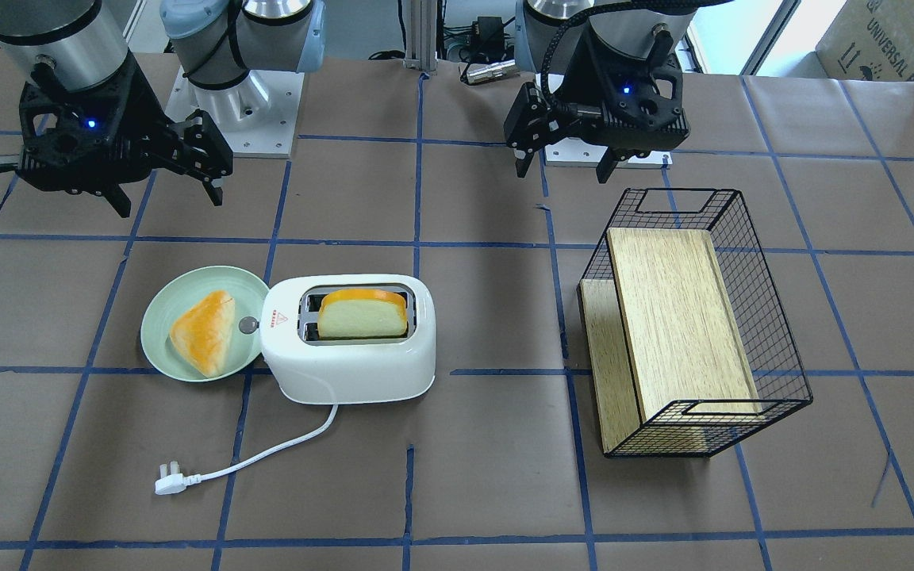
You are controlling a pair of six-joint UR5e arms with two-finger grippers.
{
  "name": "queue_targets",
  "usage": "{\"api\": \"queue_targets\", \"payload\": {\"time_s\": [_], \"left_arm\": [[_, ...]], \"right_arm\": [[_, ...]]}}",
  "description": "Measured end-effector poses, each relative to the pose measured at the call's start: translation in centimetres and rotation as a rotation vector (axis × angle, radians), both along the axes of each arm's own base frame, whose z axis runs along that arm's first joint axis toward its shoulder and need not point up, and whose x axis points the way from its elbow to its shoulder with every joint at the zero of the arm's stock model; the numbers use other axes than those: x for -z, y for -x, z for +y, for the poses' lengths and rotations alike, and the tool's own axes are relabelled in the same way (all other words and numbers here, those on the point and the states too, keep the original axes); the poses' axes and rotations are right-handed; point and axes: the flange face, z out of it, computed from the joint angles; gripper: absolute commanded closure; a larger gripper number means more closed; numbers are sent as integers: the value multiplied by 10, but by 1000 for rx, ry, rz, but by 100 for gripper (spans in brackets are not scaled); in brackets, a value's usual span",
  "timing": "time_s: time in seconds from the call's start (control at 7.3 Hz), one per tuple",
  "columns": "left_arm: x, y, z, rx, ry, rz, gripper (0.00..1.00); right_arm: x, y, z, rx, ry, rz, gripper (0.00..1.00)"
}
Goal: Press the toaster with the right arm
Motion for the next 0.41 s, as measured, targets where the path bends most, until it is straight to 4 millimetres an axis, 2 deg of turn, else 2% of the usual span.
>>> {"api": "queue_targets", "payload": {"time_s": [0.41], "left_arm": [[0,0,0,0,0,0,0]], "right_arm": [[6,0,2,0,-23,5,0]]}}
